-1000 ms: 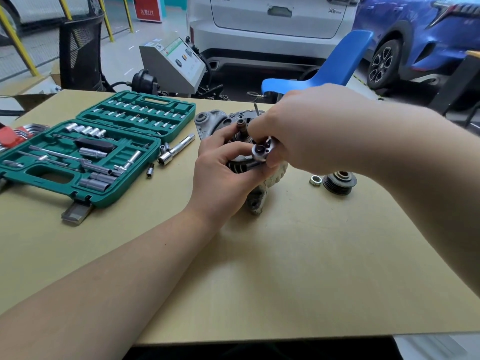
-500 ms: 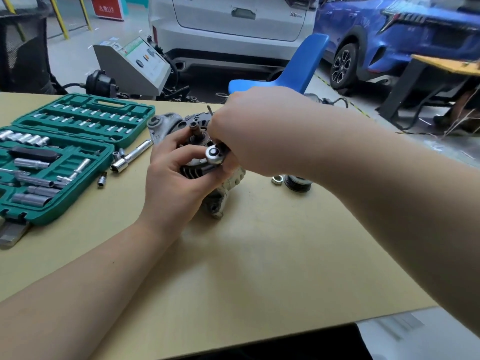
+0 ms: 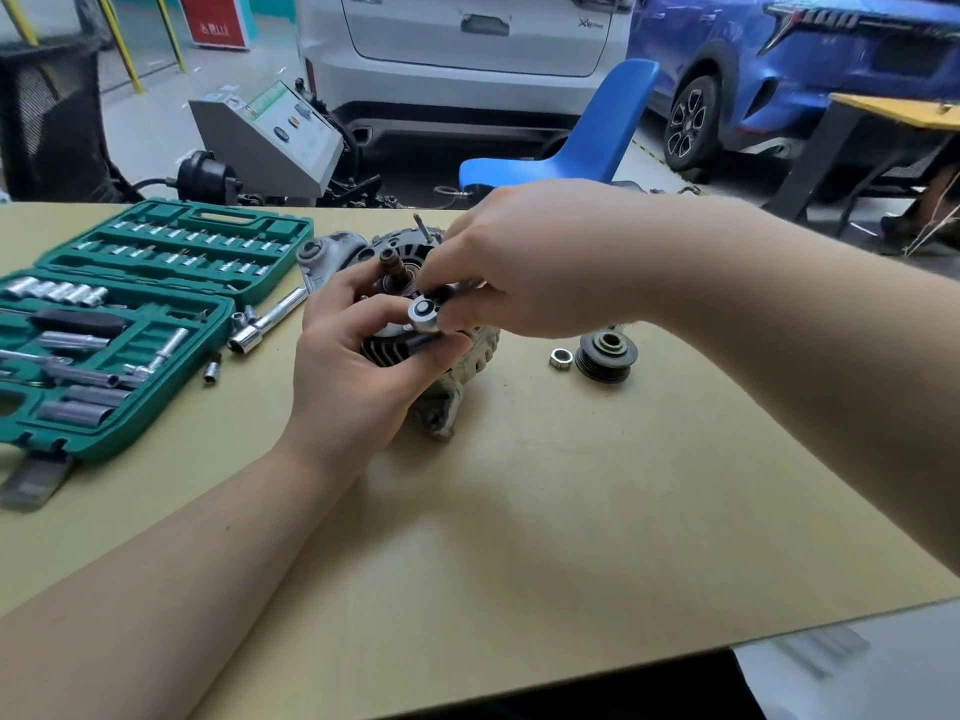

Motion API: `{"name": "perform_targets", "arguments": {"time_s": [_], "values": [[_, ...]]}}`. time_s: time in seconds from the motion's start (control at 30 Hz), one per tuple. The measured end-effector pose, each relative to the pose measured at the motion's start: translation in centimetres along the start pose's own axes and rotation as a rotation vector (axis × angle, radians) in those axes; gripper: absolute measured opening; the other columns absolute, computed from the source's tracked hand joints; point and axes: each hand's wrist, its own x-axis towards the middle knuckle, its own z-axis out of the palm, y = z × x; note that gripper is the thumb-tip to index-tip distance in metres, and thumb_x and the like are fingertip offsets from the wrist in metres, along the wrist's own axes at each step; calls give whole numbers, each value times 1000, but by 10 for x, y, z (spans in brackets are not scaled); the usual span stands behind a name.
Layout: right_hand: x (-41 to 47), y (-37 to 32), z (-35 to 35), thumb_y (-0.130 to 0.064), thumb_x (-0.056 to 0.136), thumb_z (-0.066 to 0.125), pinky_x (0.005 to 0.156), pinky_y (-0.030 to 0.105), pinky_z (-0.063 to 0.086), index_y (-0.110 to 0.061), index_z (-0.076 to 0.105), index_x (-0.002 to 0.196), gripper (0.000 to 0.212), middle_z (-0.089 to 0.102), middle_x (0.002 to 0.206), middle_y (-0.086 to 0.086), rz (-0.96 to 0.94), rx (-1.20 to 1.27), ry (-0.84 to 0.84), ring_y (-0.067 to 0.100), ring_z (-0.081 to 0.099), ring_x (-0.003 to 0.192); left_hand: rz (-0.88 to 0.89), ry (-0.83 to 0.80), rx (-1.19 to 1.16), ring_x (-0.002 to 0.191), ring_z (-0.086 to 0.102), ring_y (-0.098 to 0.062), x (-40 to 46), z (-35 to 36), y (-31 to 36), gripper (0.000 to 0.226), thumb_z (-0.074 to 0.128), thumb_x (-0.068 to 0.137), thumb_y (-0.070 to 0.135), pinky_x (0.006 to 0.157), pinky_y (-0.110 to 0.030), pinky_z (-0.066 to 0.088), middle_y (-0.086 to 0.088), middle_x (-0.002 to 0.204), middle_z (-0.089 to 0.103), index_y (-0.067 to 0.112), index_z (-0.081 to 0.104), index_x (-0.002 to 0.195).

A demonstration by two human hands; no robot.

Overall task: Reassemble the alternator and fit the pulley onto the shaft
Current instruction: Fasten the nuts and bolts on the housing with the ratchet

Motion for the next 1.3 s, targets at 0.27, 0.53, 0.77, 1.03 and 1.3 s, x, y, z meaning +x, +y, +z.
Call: {"name": "perform_targets", "arguments": {"time_s": [0.27, 0.53, 0.77, 1.03, 1.3], "values": [[-7, -9, 14, -48, 105, 39, 51, 35, 33, -27, 37, 93, 24, 47, 72, -6, 33, -92, 105, 23, 51, 64, 113, -85, 59, 145, 49, -12, 2, -9, -5, 27, 80, 83, 52, 119, -29, 38, 15, 149, 60, 46, 77, 109], [-14, -30, 15, -37, 105, 47, 47, 29, 21, -24, 37, 94, 19, 37, 66, -5, 160, -155, 178, 16, 35, 53, 219, -68, 165, 136, 52, -7, 2, -11, -7, 36, 83, 86, 39, 113, -24, 38, 26, 144, 53, 41, 74, 120], [-14, -47, 21, -29, 103, 52, 46, 30, 20, -20, 39, 89, 21, 30, 65, -3, 298, -154, 211, 17, 25, 50, 219, -61, 148, 139, 47, -8, 0, -10, -6, 43, 83, 85, 36, 115, -29, 38, 16, 146, 54, 44, 68, 124], [-19, -37, 22, -41, 105, 45, 47, 30, 20, -24, 37, 89, 25, 36, 67, -4, 249, -96, 187, 16, 33, 52, 223, 88, 101, 152, 41, -27, 4, -17, -20, 98, 99, 72, 51, 124, -50, 37, -2, 159, 42, 42, 37, 148], [-12, -23, 11, -48, 106, 40, 49, 31, 25, -28, 38, 89, 27, 40, 70, -4, 147, -60, 85, 14, 41, 59, 71, -122, 294, 167, 7, -15, 27, -29, -30, 123, 71, 59, 97, 134, -51, 15, 8, 177, 26, 37, 42, 162]]}}
